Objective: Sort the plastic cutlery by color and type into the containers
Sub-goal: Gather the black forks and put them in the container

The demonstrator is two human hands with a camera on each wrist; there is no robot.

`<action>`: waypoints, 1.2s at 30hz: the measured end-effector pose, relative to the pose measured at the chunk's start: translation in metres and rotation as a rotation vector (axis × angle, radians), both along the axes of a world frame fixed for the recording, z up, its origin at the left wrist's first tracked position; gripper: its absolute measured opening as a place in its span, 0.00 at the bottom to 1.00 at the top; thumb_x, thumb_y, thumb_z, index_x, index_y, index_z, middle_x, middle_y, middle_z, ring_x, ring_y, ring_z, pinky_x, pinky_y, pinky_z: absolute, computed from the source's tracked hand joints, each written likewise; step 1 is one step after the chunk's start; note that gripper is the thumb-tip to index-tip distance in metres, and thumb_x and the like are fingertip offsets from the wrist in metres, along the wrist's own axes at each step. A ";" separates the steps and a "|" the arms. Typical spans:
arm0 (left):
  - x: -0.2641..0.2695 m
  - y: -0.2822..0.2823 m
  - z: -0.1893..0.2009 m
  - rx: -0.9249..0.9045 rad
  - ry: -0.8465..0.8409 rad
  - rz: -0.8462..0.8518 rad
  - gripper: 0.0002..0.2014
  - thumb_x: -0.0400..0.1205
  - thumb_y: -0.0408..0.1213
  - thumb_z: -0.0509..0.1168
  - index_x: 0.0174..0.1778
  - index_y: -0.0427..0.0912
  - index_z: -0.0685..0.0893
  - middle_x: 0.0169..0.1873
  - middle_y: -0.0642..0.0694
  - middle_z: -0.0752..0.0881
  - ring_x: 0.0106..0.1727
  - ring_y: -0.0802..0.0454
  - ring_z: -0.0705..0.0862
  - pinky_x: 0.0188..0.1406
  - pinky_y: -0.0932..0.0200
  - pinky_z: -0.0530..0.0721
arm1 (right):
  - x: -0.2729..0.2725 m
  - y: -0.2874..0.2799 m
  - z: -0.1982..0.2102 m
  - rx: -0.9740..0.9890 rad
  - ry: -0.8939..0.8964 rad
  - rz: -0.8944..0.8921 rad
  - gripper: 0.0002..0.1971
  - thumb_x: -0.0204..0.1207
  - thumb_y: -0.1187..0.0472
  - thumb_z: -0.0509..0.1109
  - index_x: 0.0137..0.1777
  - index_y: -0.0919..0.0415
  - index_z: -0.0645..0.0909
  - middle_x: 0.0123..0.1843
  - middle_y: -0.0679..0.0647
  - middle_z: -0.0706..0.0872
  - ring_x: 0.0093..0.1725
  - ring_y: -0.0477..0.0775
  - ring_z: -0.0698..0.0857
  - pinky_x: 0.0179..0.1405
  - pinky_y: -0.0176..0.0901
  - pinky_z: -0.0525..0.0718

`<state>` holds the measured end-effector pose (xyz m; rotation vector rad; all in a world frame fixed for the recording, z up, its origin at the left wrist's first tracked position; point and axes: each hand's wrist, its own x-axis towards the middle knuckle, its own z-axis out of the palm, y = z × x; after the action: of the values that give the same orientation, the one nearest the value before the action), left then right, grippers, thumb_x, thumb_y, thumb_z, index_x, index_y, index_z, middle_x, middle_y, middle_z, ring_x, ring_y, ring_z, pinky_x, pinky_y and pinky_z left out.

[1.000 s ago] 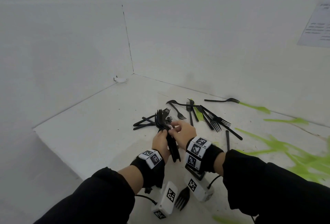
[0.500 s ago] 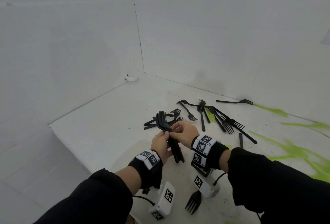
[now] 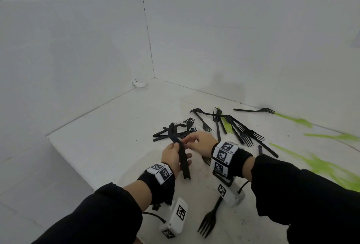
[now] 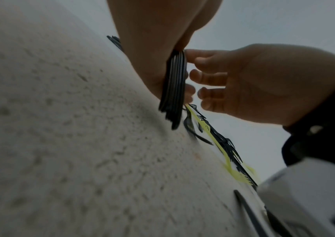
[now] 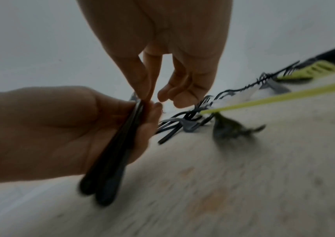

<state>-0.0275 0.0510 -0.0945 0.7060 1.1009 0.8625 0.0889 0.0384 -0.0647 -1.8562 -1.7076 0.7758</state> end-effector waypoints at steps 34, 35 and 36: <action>-0.011 0.014 -0.011 0.004 -0.028 0.189 0.12 0.86 0.34 0.52 0.41 0.42 0.78 0.30 0.44 0.77 0.19 0.51 0.72 0.21 0.64 0.71 | 0.057 0.046 0.023 -0.033 -0.498 0.198 0.15 0.81 0.66 0.55 0.64 0.65 0.77 0.59 0.61 0.76 0.64 0.58 0.75 0.63 0.42 0.68; -0.011 0.014 -0.011 0.005 -0.033 0.191 0.12 0.86 0.34 0.52 0.41 0.42 0.78 0.30 0.44 0.77 0.18 0.52 0.72 0.20 0.65 0.71 | 0.052 0.046 0.020 -0.042 -0.497 0.201 0.15 0.80 0.64 0.58 0.63 0.64 0.78 0.55 0.57 0.76 0.61 0.57 0.76 0.62 0.42 0.71; -0.011 0.014 -0.011 0.004 -0.037 0.194 0.12 0.86 0.34 0.51 0.41 0.42 0.78 0.29 0.43 0.77 0.17 0.53 0.72 0.20 0.65 0.71 | 0.046 0.045 0.017 -0.049 -0.501 0.211 0.14 0.79 0.61 0.60 0.61 0.62 0.79 0.49 0.53 0.76 0.56 0.56 0.77 0.57 0.43 0.73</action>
<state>-0.0382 0.0645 -0.1057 0.5910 1.1477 1.0388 0.1344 0.0830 -0.0478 -2.0459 -2.2373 0.4495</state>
